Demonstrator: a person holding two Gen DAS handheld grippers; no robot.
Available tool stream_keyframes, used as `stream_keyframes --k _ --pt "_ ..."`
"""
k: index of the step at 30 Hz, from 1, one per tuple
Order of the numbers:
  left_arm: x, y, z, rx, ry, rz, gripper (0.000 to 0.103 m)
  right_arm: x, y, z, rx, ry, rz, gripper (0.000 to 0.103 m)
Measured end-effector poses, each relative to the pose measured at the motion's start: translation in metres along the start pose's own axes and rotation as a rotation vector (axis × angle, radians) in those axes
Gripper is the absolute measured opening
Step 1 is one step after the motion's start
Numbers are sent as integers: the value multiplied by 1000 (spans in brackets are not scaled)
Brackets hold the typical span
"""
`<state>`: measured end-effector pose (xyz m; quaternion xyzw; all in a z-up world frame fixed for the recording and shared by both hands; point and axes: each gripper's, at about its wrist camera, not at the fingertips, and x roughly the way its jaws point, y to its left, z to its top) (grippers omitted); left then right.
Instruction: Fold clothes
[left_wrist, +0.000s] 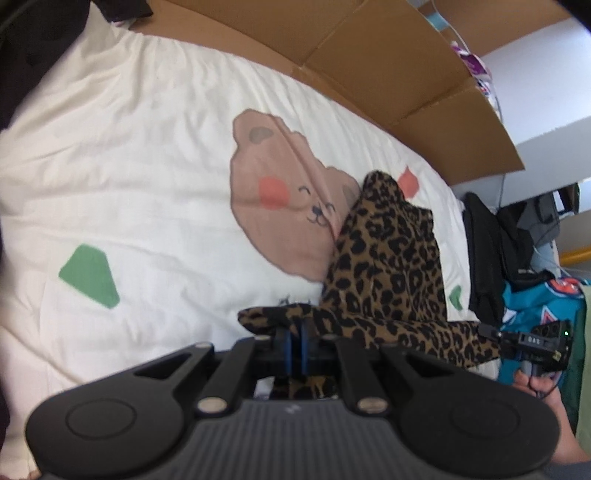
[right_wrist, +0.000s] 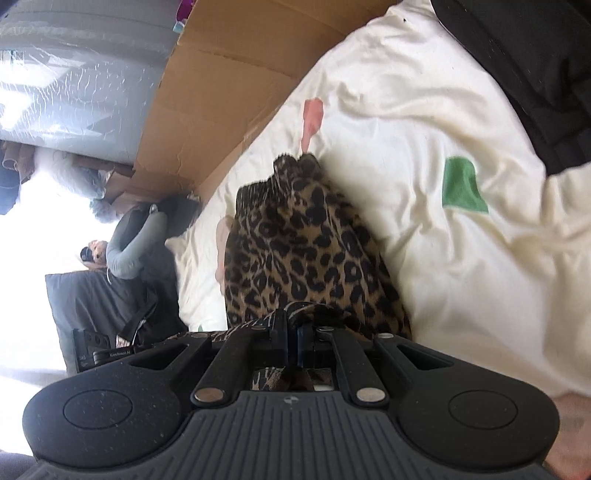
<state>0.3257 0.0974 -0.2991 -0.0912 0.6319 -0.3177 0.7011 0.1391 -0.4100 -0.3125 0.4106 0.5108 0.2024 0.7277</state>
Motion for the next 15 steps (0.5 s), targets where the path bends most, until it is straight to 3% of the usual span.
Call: stream_keyframes --k 15 --pt "25 -4 29 -24 -91 26 5 16 -3 26 10 -78 -39 3"
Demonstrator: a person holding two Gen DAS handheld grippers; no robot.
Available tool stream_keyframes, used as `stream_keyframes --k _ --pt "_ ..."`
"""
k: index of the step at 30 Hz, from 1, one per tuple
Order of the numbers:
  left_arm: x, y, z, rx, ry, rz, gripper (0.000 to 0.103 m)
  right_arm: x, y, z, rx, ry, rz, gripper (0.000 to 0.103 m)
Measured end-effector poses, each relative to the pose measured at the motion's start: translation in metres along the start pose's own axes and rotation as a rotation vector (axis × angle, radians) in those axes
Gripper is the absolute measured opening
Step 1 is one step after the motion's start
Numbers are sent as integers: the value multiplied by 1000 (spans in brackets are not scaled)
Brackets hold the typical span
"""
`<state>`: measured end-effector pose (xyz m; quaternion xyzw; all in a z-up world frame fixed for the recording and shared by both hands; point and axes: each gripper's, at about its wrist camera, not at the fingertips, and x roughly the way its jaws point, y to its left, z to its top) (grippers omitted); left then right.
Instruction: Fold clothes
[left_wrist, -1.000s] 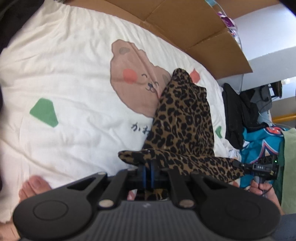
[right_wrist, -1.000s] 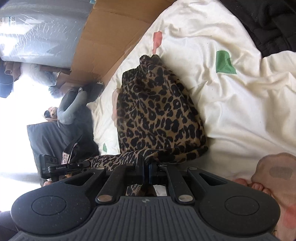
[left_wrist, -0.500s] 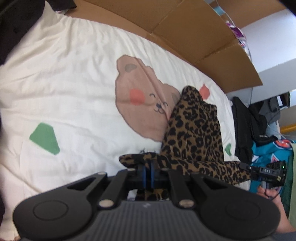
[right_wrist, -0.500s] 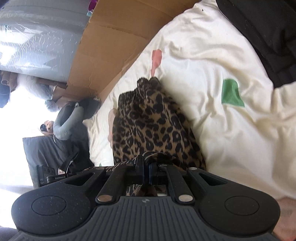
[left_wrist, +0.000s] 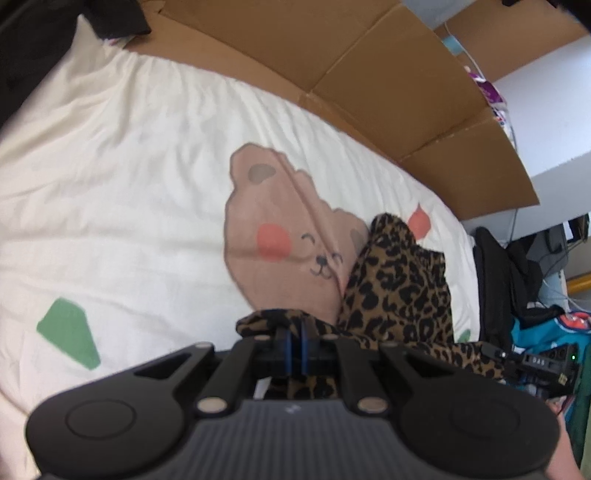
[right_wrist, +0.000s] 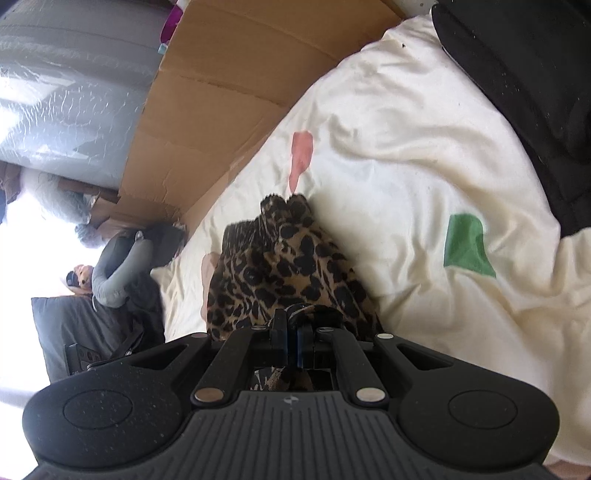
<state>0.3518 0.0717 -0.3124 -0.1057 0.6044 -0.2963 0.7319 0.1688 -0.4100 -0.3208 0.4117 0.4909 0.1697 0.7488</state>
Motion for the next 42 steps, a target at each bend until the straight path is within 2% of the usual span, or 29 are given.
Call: stream_keyframes --k 3,7,10,11,12,13,14,17,19,25,29,32,38,42 --pt "6 -1 6 0 -17 17 5 2 -4 4 14 -18 -5 3" --pt "22 1 3 -39 -31 80 8 11 -12 3 32 -32 -50 6" --pt "22 -3 -3 -41 -32 119 15 13 -12 -2 32 -35 -54 8" --pt "16 -6 -5 -35 -51 115 20 11 -9 -4 24 -41 -53 15" --pt "12 -8 -6 -43 -66 102 32 9 -6 -5 12 -48 -49 22" --pt "8 -9 -8 -50 -80 89 43 5 -3 -7 -1 -56 -45 36" --pt "6 -12 -11 -53 -87 83 44 1 0 -9 -19 -67 -39 44" --pt "4 -20 -22 -5 -96 115 44 -13 8 -12 -57 -90 -33 49" --pt "1 -24 -26 37 -99 143 43 -20 10 -14 -64 -104 -30 49" --pt "-19 -23 -26 48 -142 179 45 -20 24 -27 -148 -56 -81 50" --pt "-17 -26 -39 39 -120 167 46 -20 33 -40 -215 -66 -84 50" --pt "-9 -34 -51 88 -91 188 47 -8 36 -52 -231 -33 -97 49" --pt "15 -37 -67 117 6 174 45 24 54 -64 -464 52 -250 49" --pt "27 -36 -74 157 57 178 45 33 53 -65 -515 66 -291 49"
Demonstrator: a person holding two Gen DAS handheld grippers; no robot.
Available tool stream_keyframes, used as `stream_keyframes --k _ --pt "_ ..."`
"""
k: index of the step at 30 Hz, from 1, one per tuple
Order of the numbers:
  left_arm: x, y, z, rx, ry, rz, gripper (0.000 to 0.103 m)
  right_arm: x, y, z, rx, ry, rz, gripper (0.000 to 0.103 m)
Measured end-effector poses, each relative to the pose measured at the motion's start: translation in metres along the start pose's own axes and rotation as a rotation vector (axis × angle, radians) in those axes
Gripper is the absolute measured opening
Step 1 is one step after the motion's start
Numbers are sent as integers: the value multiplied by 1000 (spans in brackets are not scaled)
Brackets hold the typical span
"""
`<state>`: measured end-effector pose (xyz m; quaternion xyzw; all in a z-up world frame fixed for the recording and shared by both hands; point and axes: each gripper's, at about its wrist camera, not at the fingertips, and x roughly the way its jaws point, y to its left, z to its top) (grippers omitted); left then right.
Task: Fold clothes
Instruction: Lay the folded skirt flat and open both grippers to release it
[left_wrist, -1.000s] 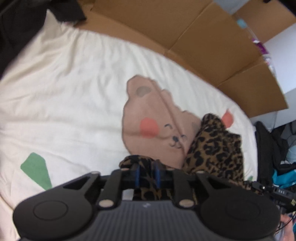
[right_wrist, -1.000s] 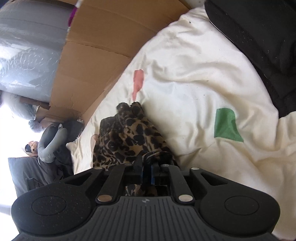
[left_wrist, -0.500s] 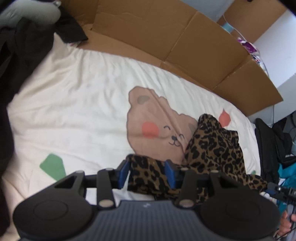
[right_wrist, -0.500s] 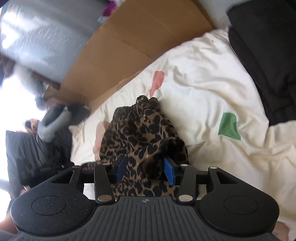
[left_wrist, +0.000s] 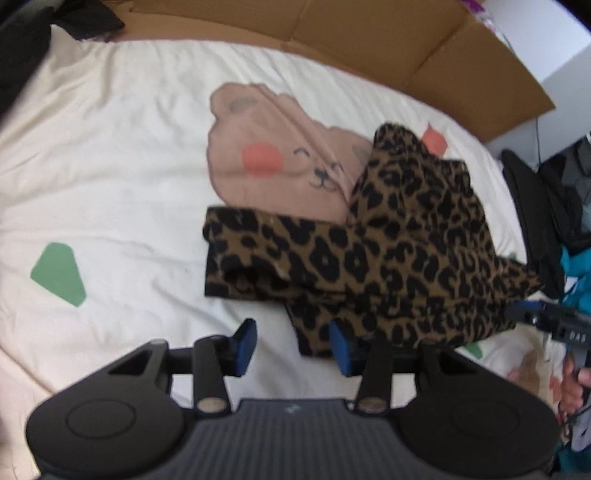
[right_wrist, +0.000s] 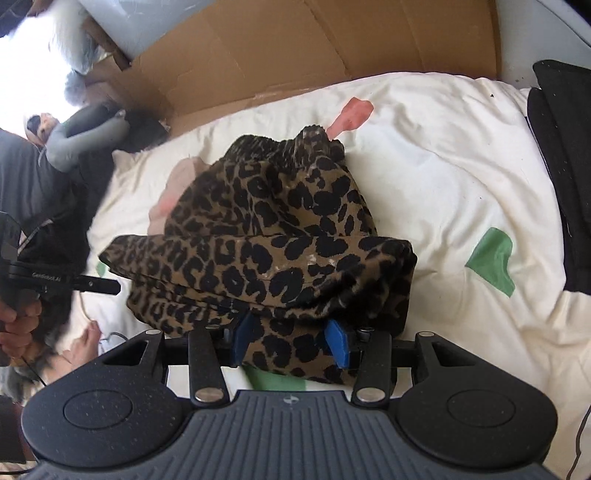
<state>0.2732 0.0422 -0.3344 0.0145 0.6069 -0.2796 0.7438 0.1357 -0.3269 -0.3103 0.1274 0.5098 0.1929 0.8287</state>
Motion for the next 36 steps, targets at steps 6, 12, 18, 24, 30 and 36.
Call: stream_keyframes --k 6,12,18,24,30,36 --pt "15 2 4 79 -17 70 44 9 14 -4 -114 23 -89 47" --pt "23 7 9 121 -25 107 38 12 17 -2 -183 50 -135 47" --pt "9 0 23 132 -86 72 35 17 14 4 -201 38 -167 44" --pt "-9 -9 48 109 -177 25 35 17 7 28 -189 4 -177 44" --pt "-12 -12 61 100 -224 31 35 15 0 47 -180 -30 -197 44" --pt "-16 -6 59 85 -233 51 35 1 -2 46 -160 -85 -197 44"
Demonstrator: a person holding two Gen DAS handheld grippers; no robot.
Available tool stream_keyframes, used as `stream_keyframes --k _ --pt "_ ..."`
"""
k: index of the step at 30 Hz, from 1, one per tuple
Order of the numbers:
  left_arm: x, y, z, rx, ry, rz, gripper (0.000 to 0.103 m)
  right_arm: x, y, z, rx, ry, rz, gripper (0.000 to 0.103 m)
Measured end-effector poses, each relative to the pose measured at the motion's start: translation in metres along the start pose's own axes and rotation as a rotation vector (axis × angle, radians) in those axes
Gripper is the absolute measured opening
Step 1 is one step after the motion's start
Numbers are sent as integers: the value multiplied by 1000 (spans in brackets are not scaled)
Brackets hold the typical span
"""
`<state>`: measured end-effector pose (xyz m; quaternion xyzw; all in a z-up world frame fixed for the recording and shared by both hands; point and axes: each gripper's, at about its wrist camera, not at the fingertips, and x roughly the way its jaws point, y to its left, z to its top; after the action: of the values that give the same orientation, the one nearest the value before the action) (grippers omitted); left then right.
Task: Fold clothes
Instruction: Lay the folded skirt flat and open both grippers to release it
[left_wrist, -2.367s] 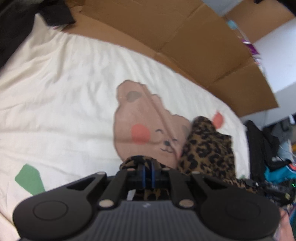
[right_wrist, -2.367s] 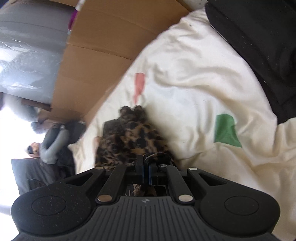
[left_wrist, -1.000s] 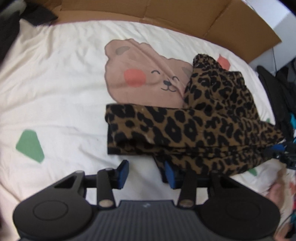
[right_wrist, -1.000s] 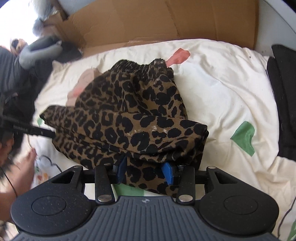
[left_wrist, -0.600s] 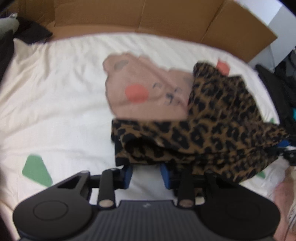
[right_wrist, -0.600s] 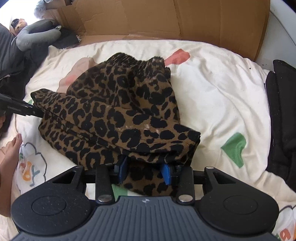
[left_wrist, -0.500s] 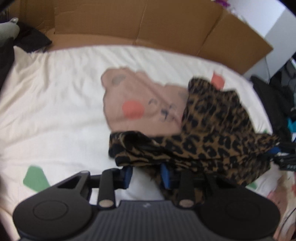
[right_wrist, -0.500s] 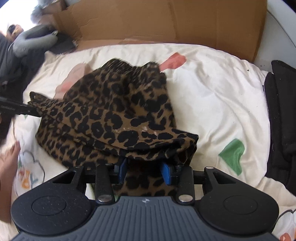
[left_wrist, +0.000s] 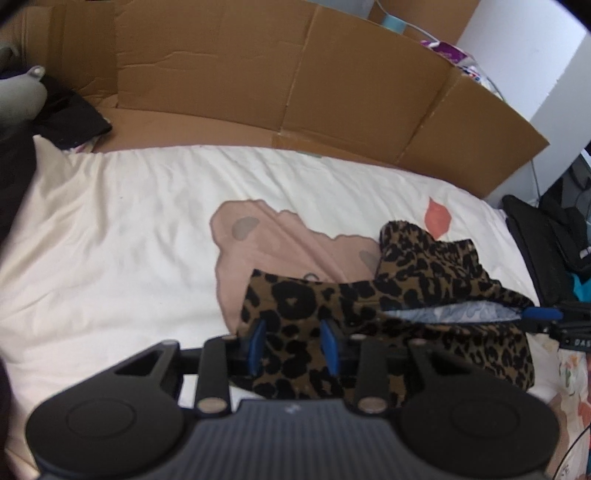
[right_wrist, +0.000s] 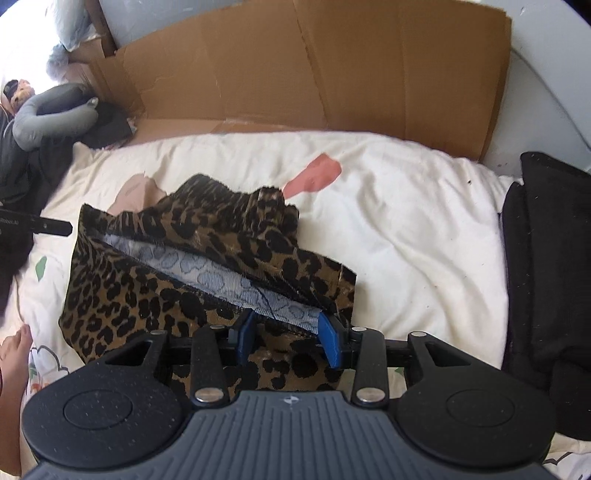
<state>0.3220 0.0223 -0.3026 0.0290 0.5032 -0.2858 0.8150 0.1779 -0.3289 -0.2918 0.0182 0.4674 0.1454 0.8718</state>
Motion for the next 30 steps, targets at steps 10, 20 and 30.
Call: stream_keyframes --k 10,20,30 --pt "-3 6 -10 -14 13 17 35 -35 -16 0 114 -140 -15 44" --pt "-2 -7 -22 -1 32 -6 35 -15 15 -29 77 -34 75 44" --pt "6 -29 -24 99 61 -24 35 25 30 -29 -8 16 47 44"
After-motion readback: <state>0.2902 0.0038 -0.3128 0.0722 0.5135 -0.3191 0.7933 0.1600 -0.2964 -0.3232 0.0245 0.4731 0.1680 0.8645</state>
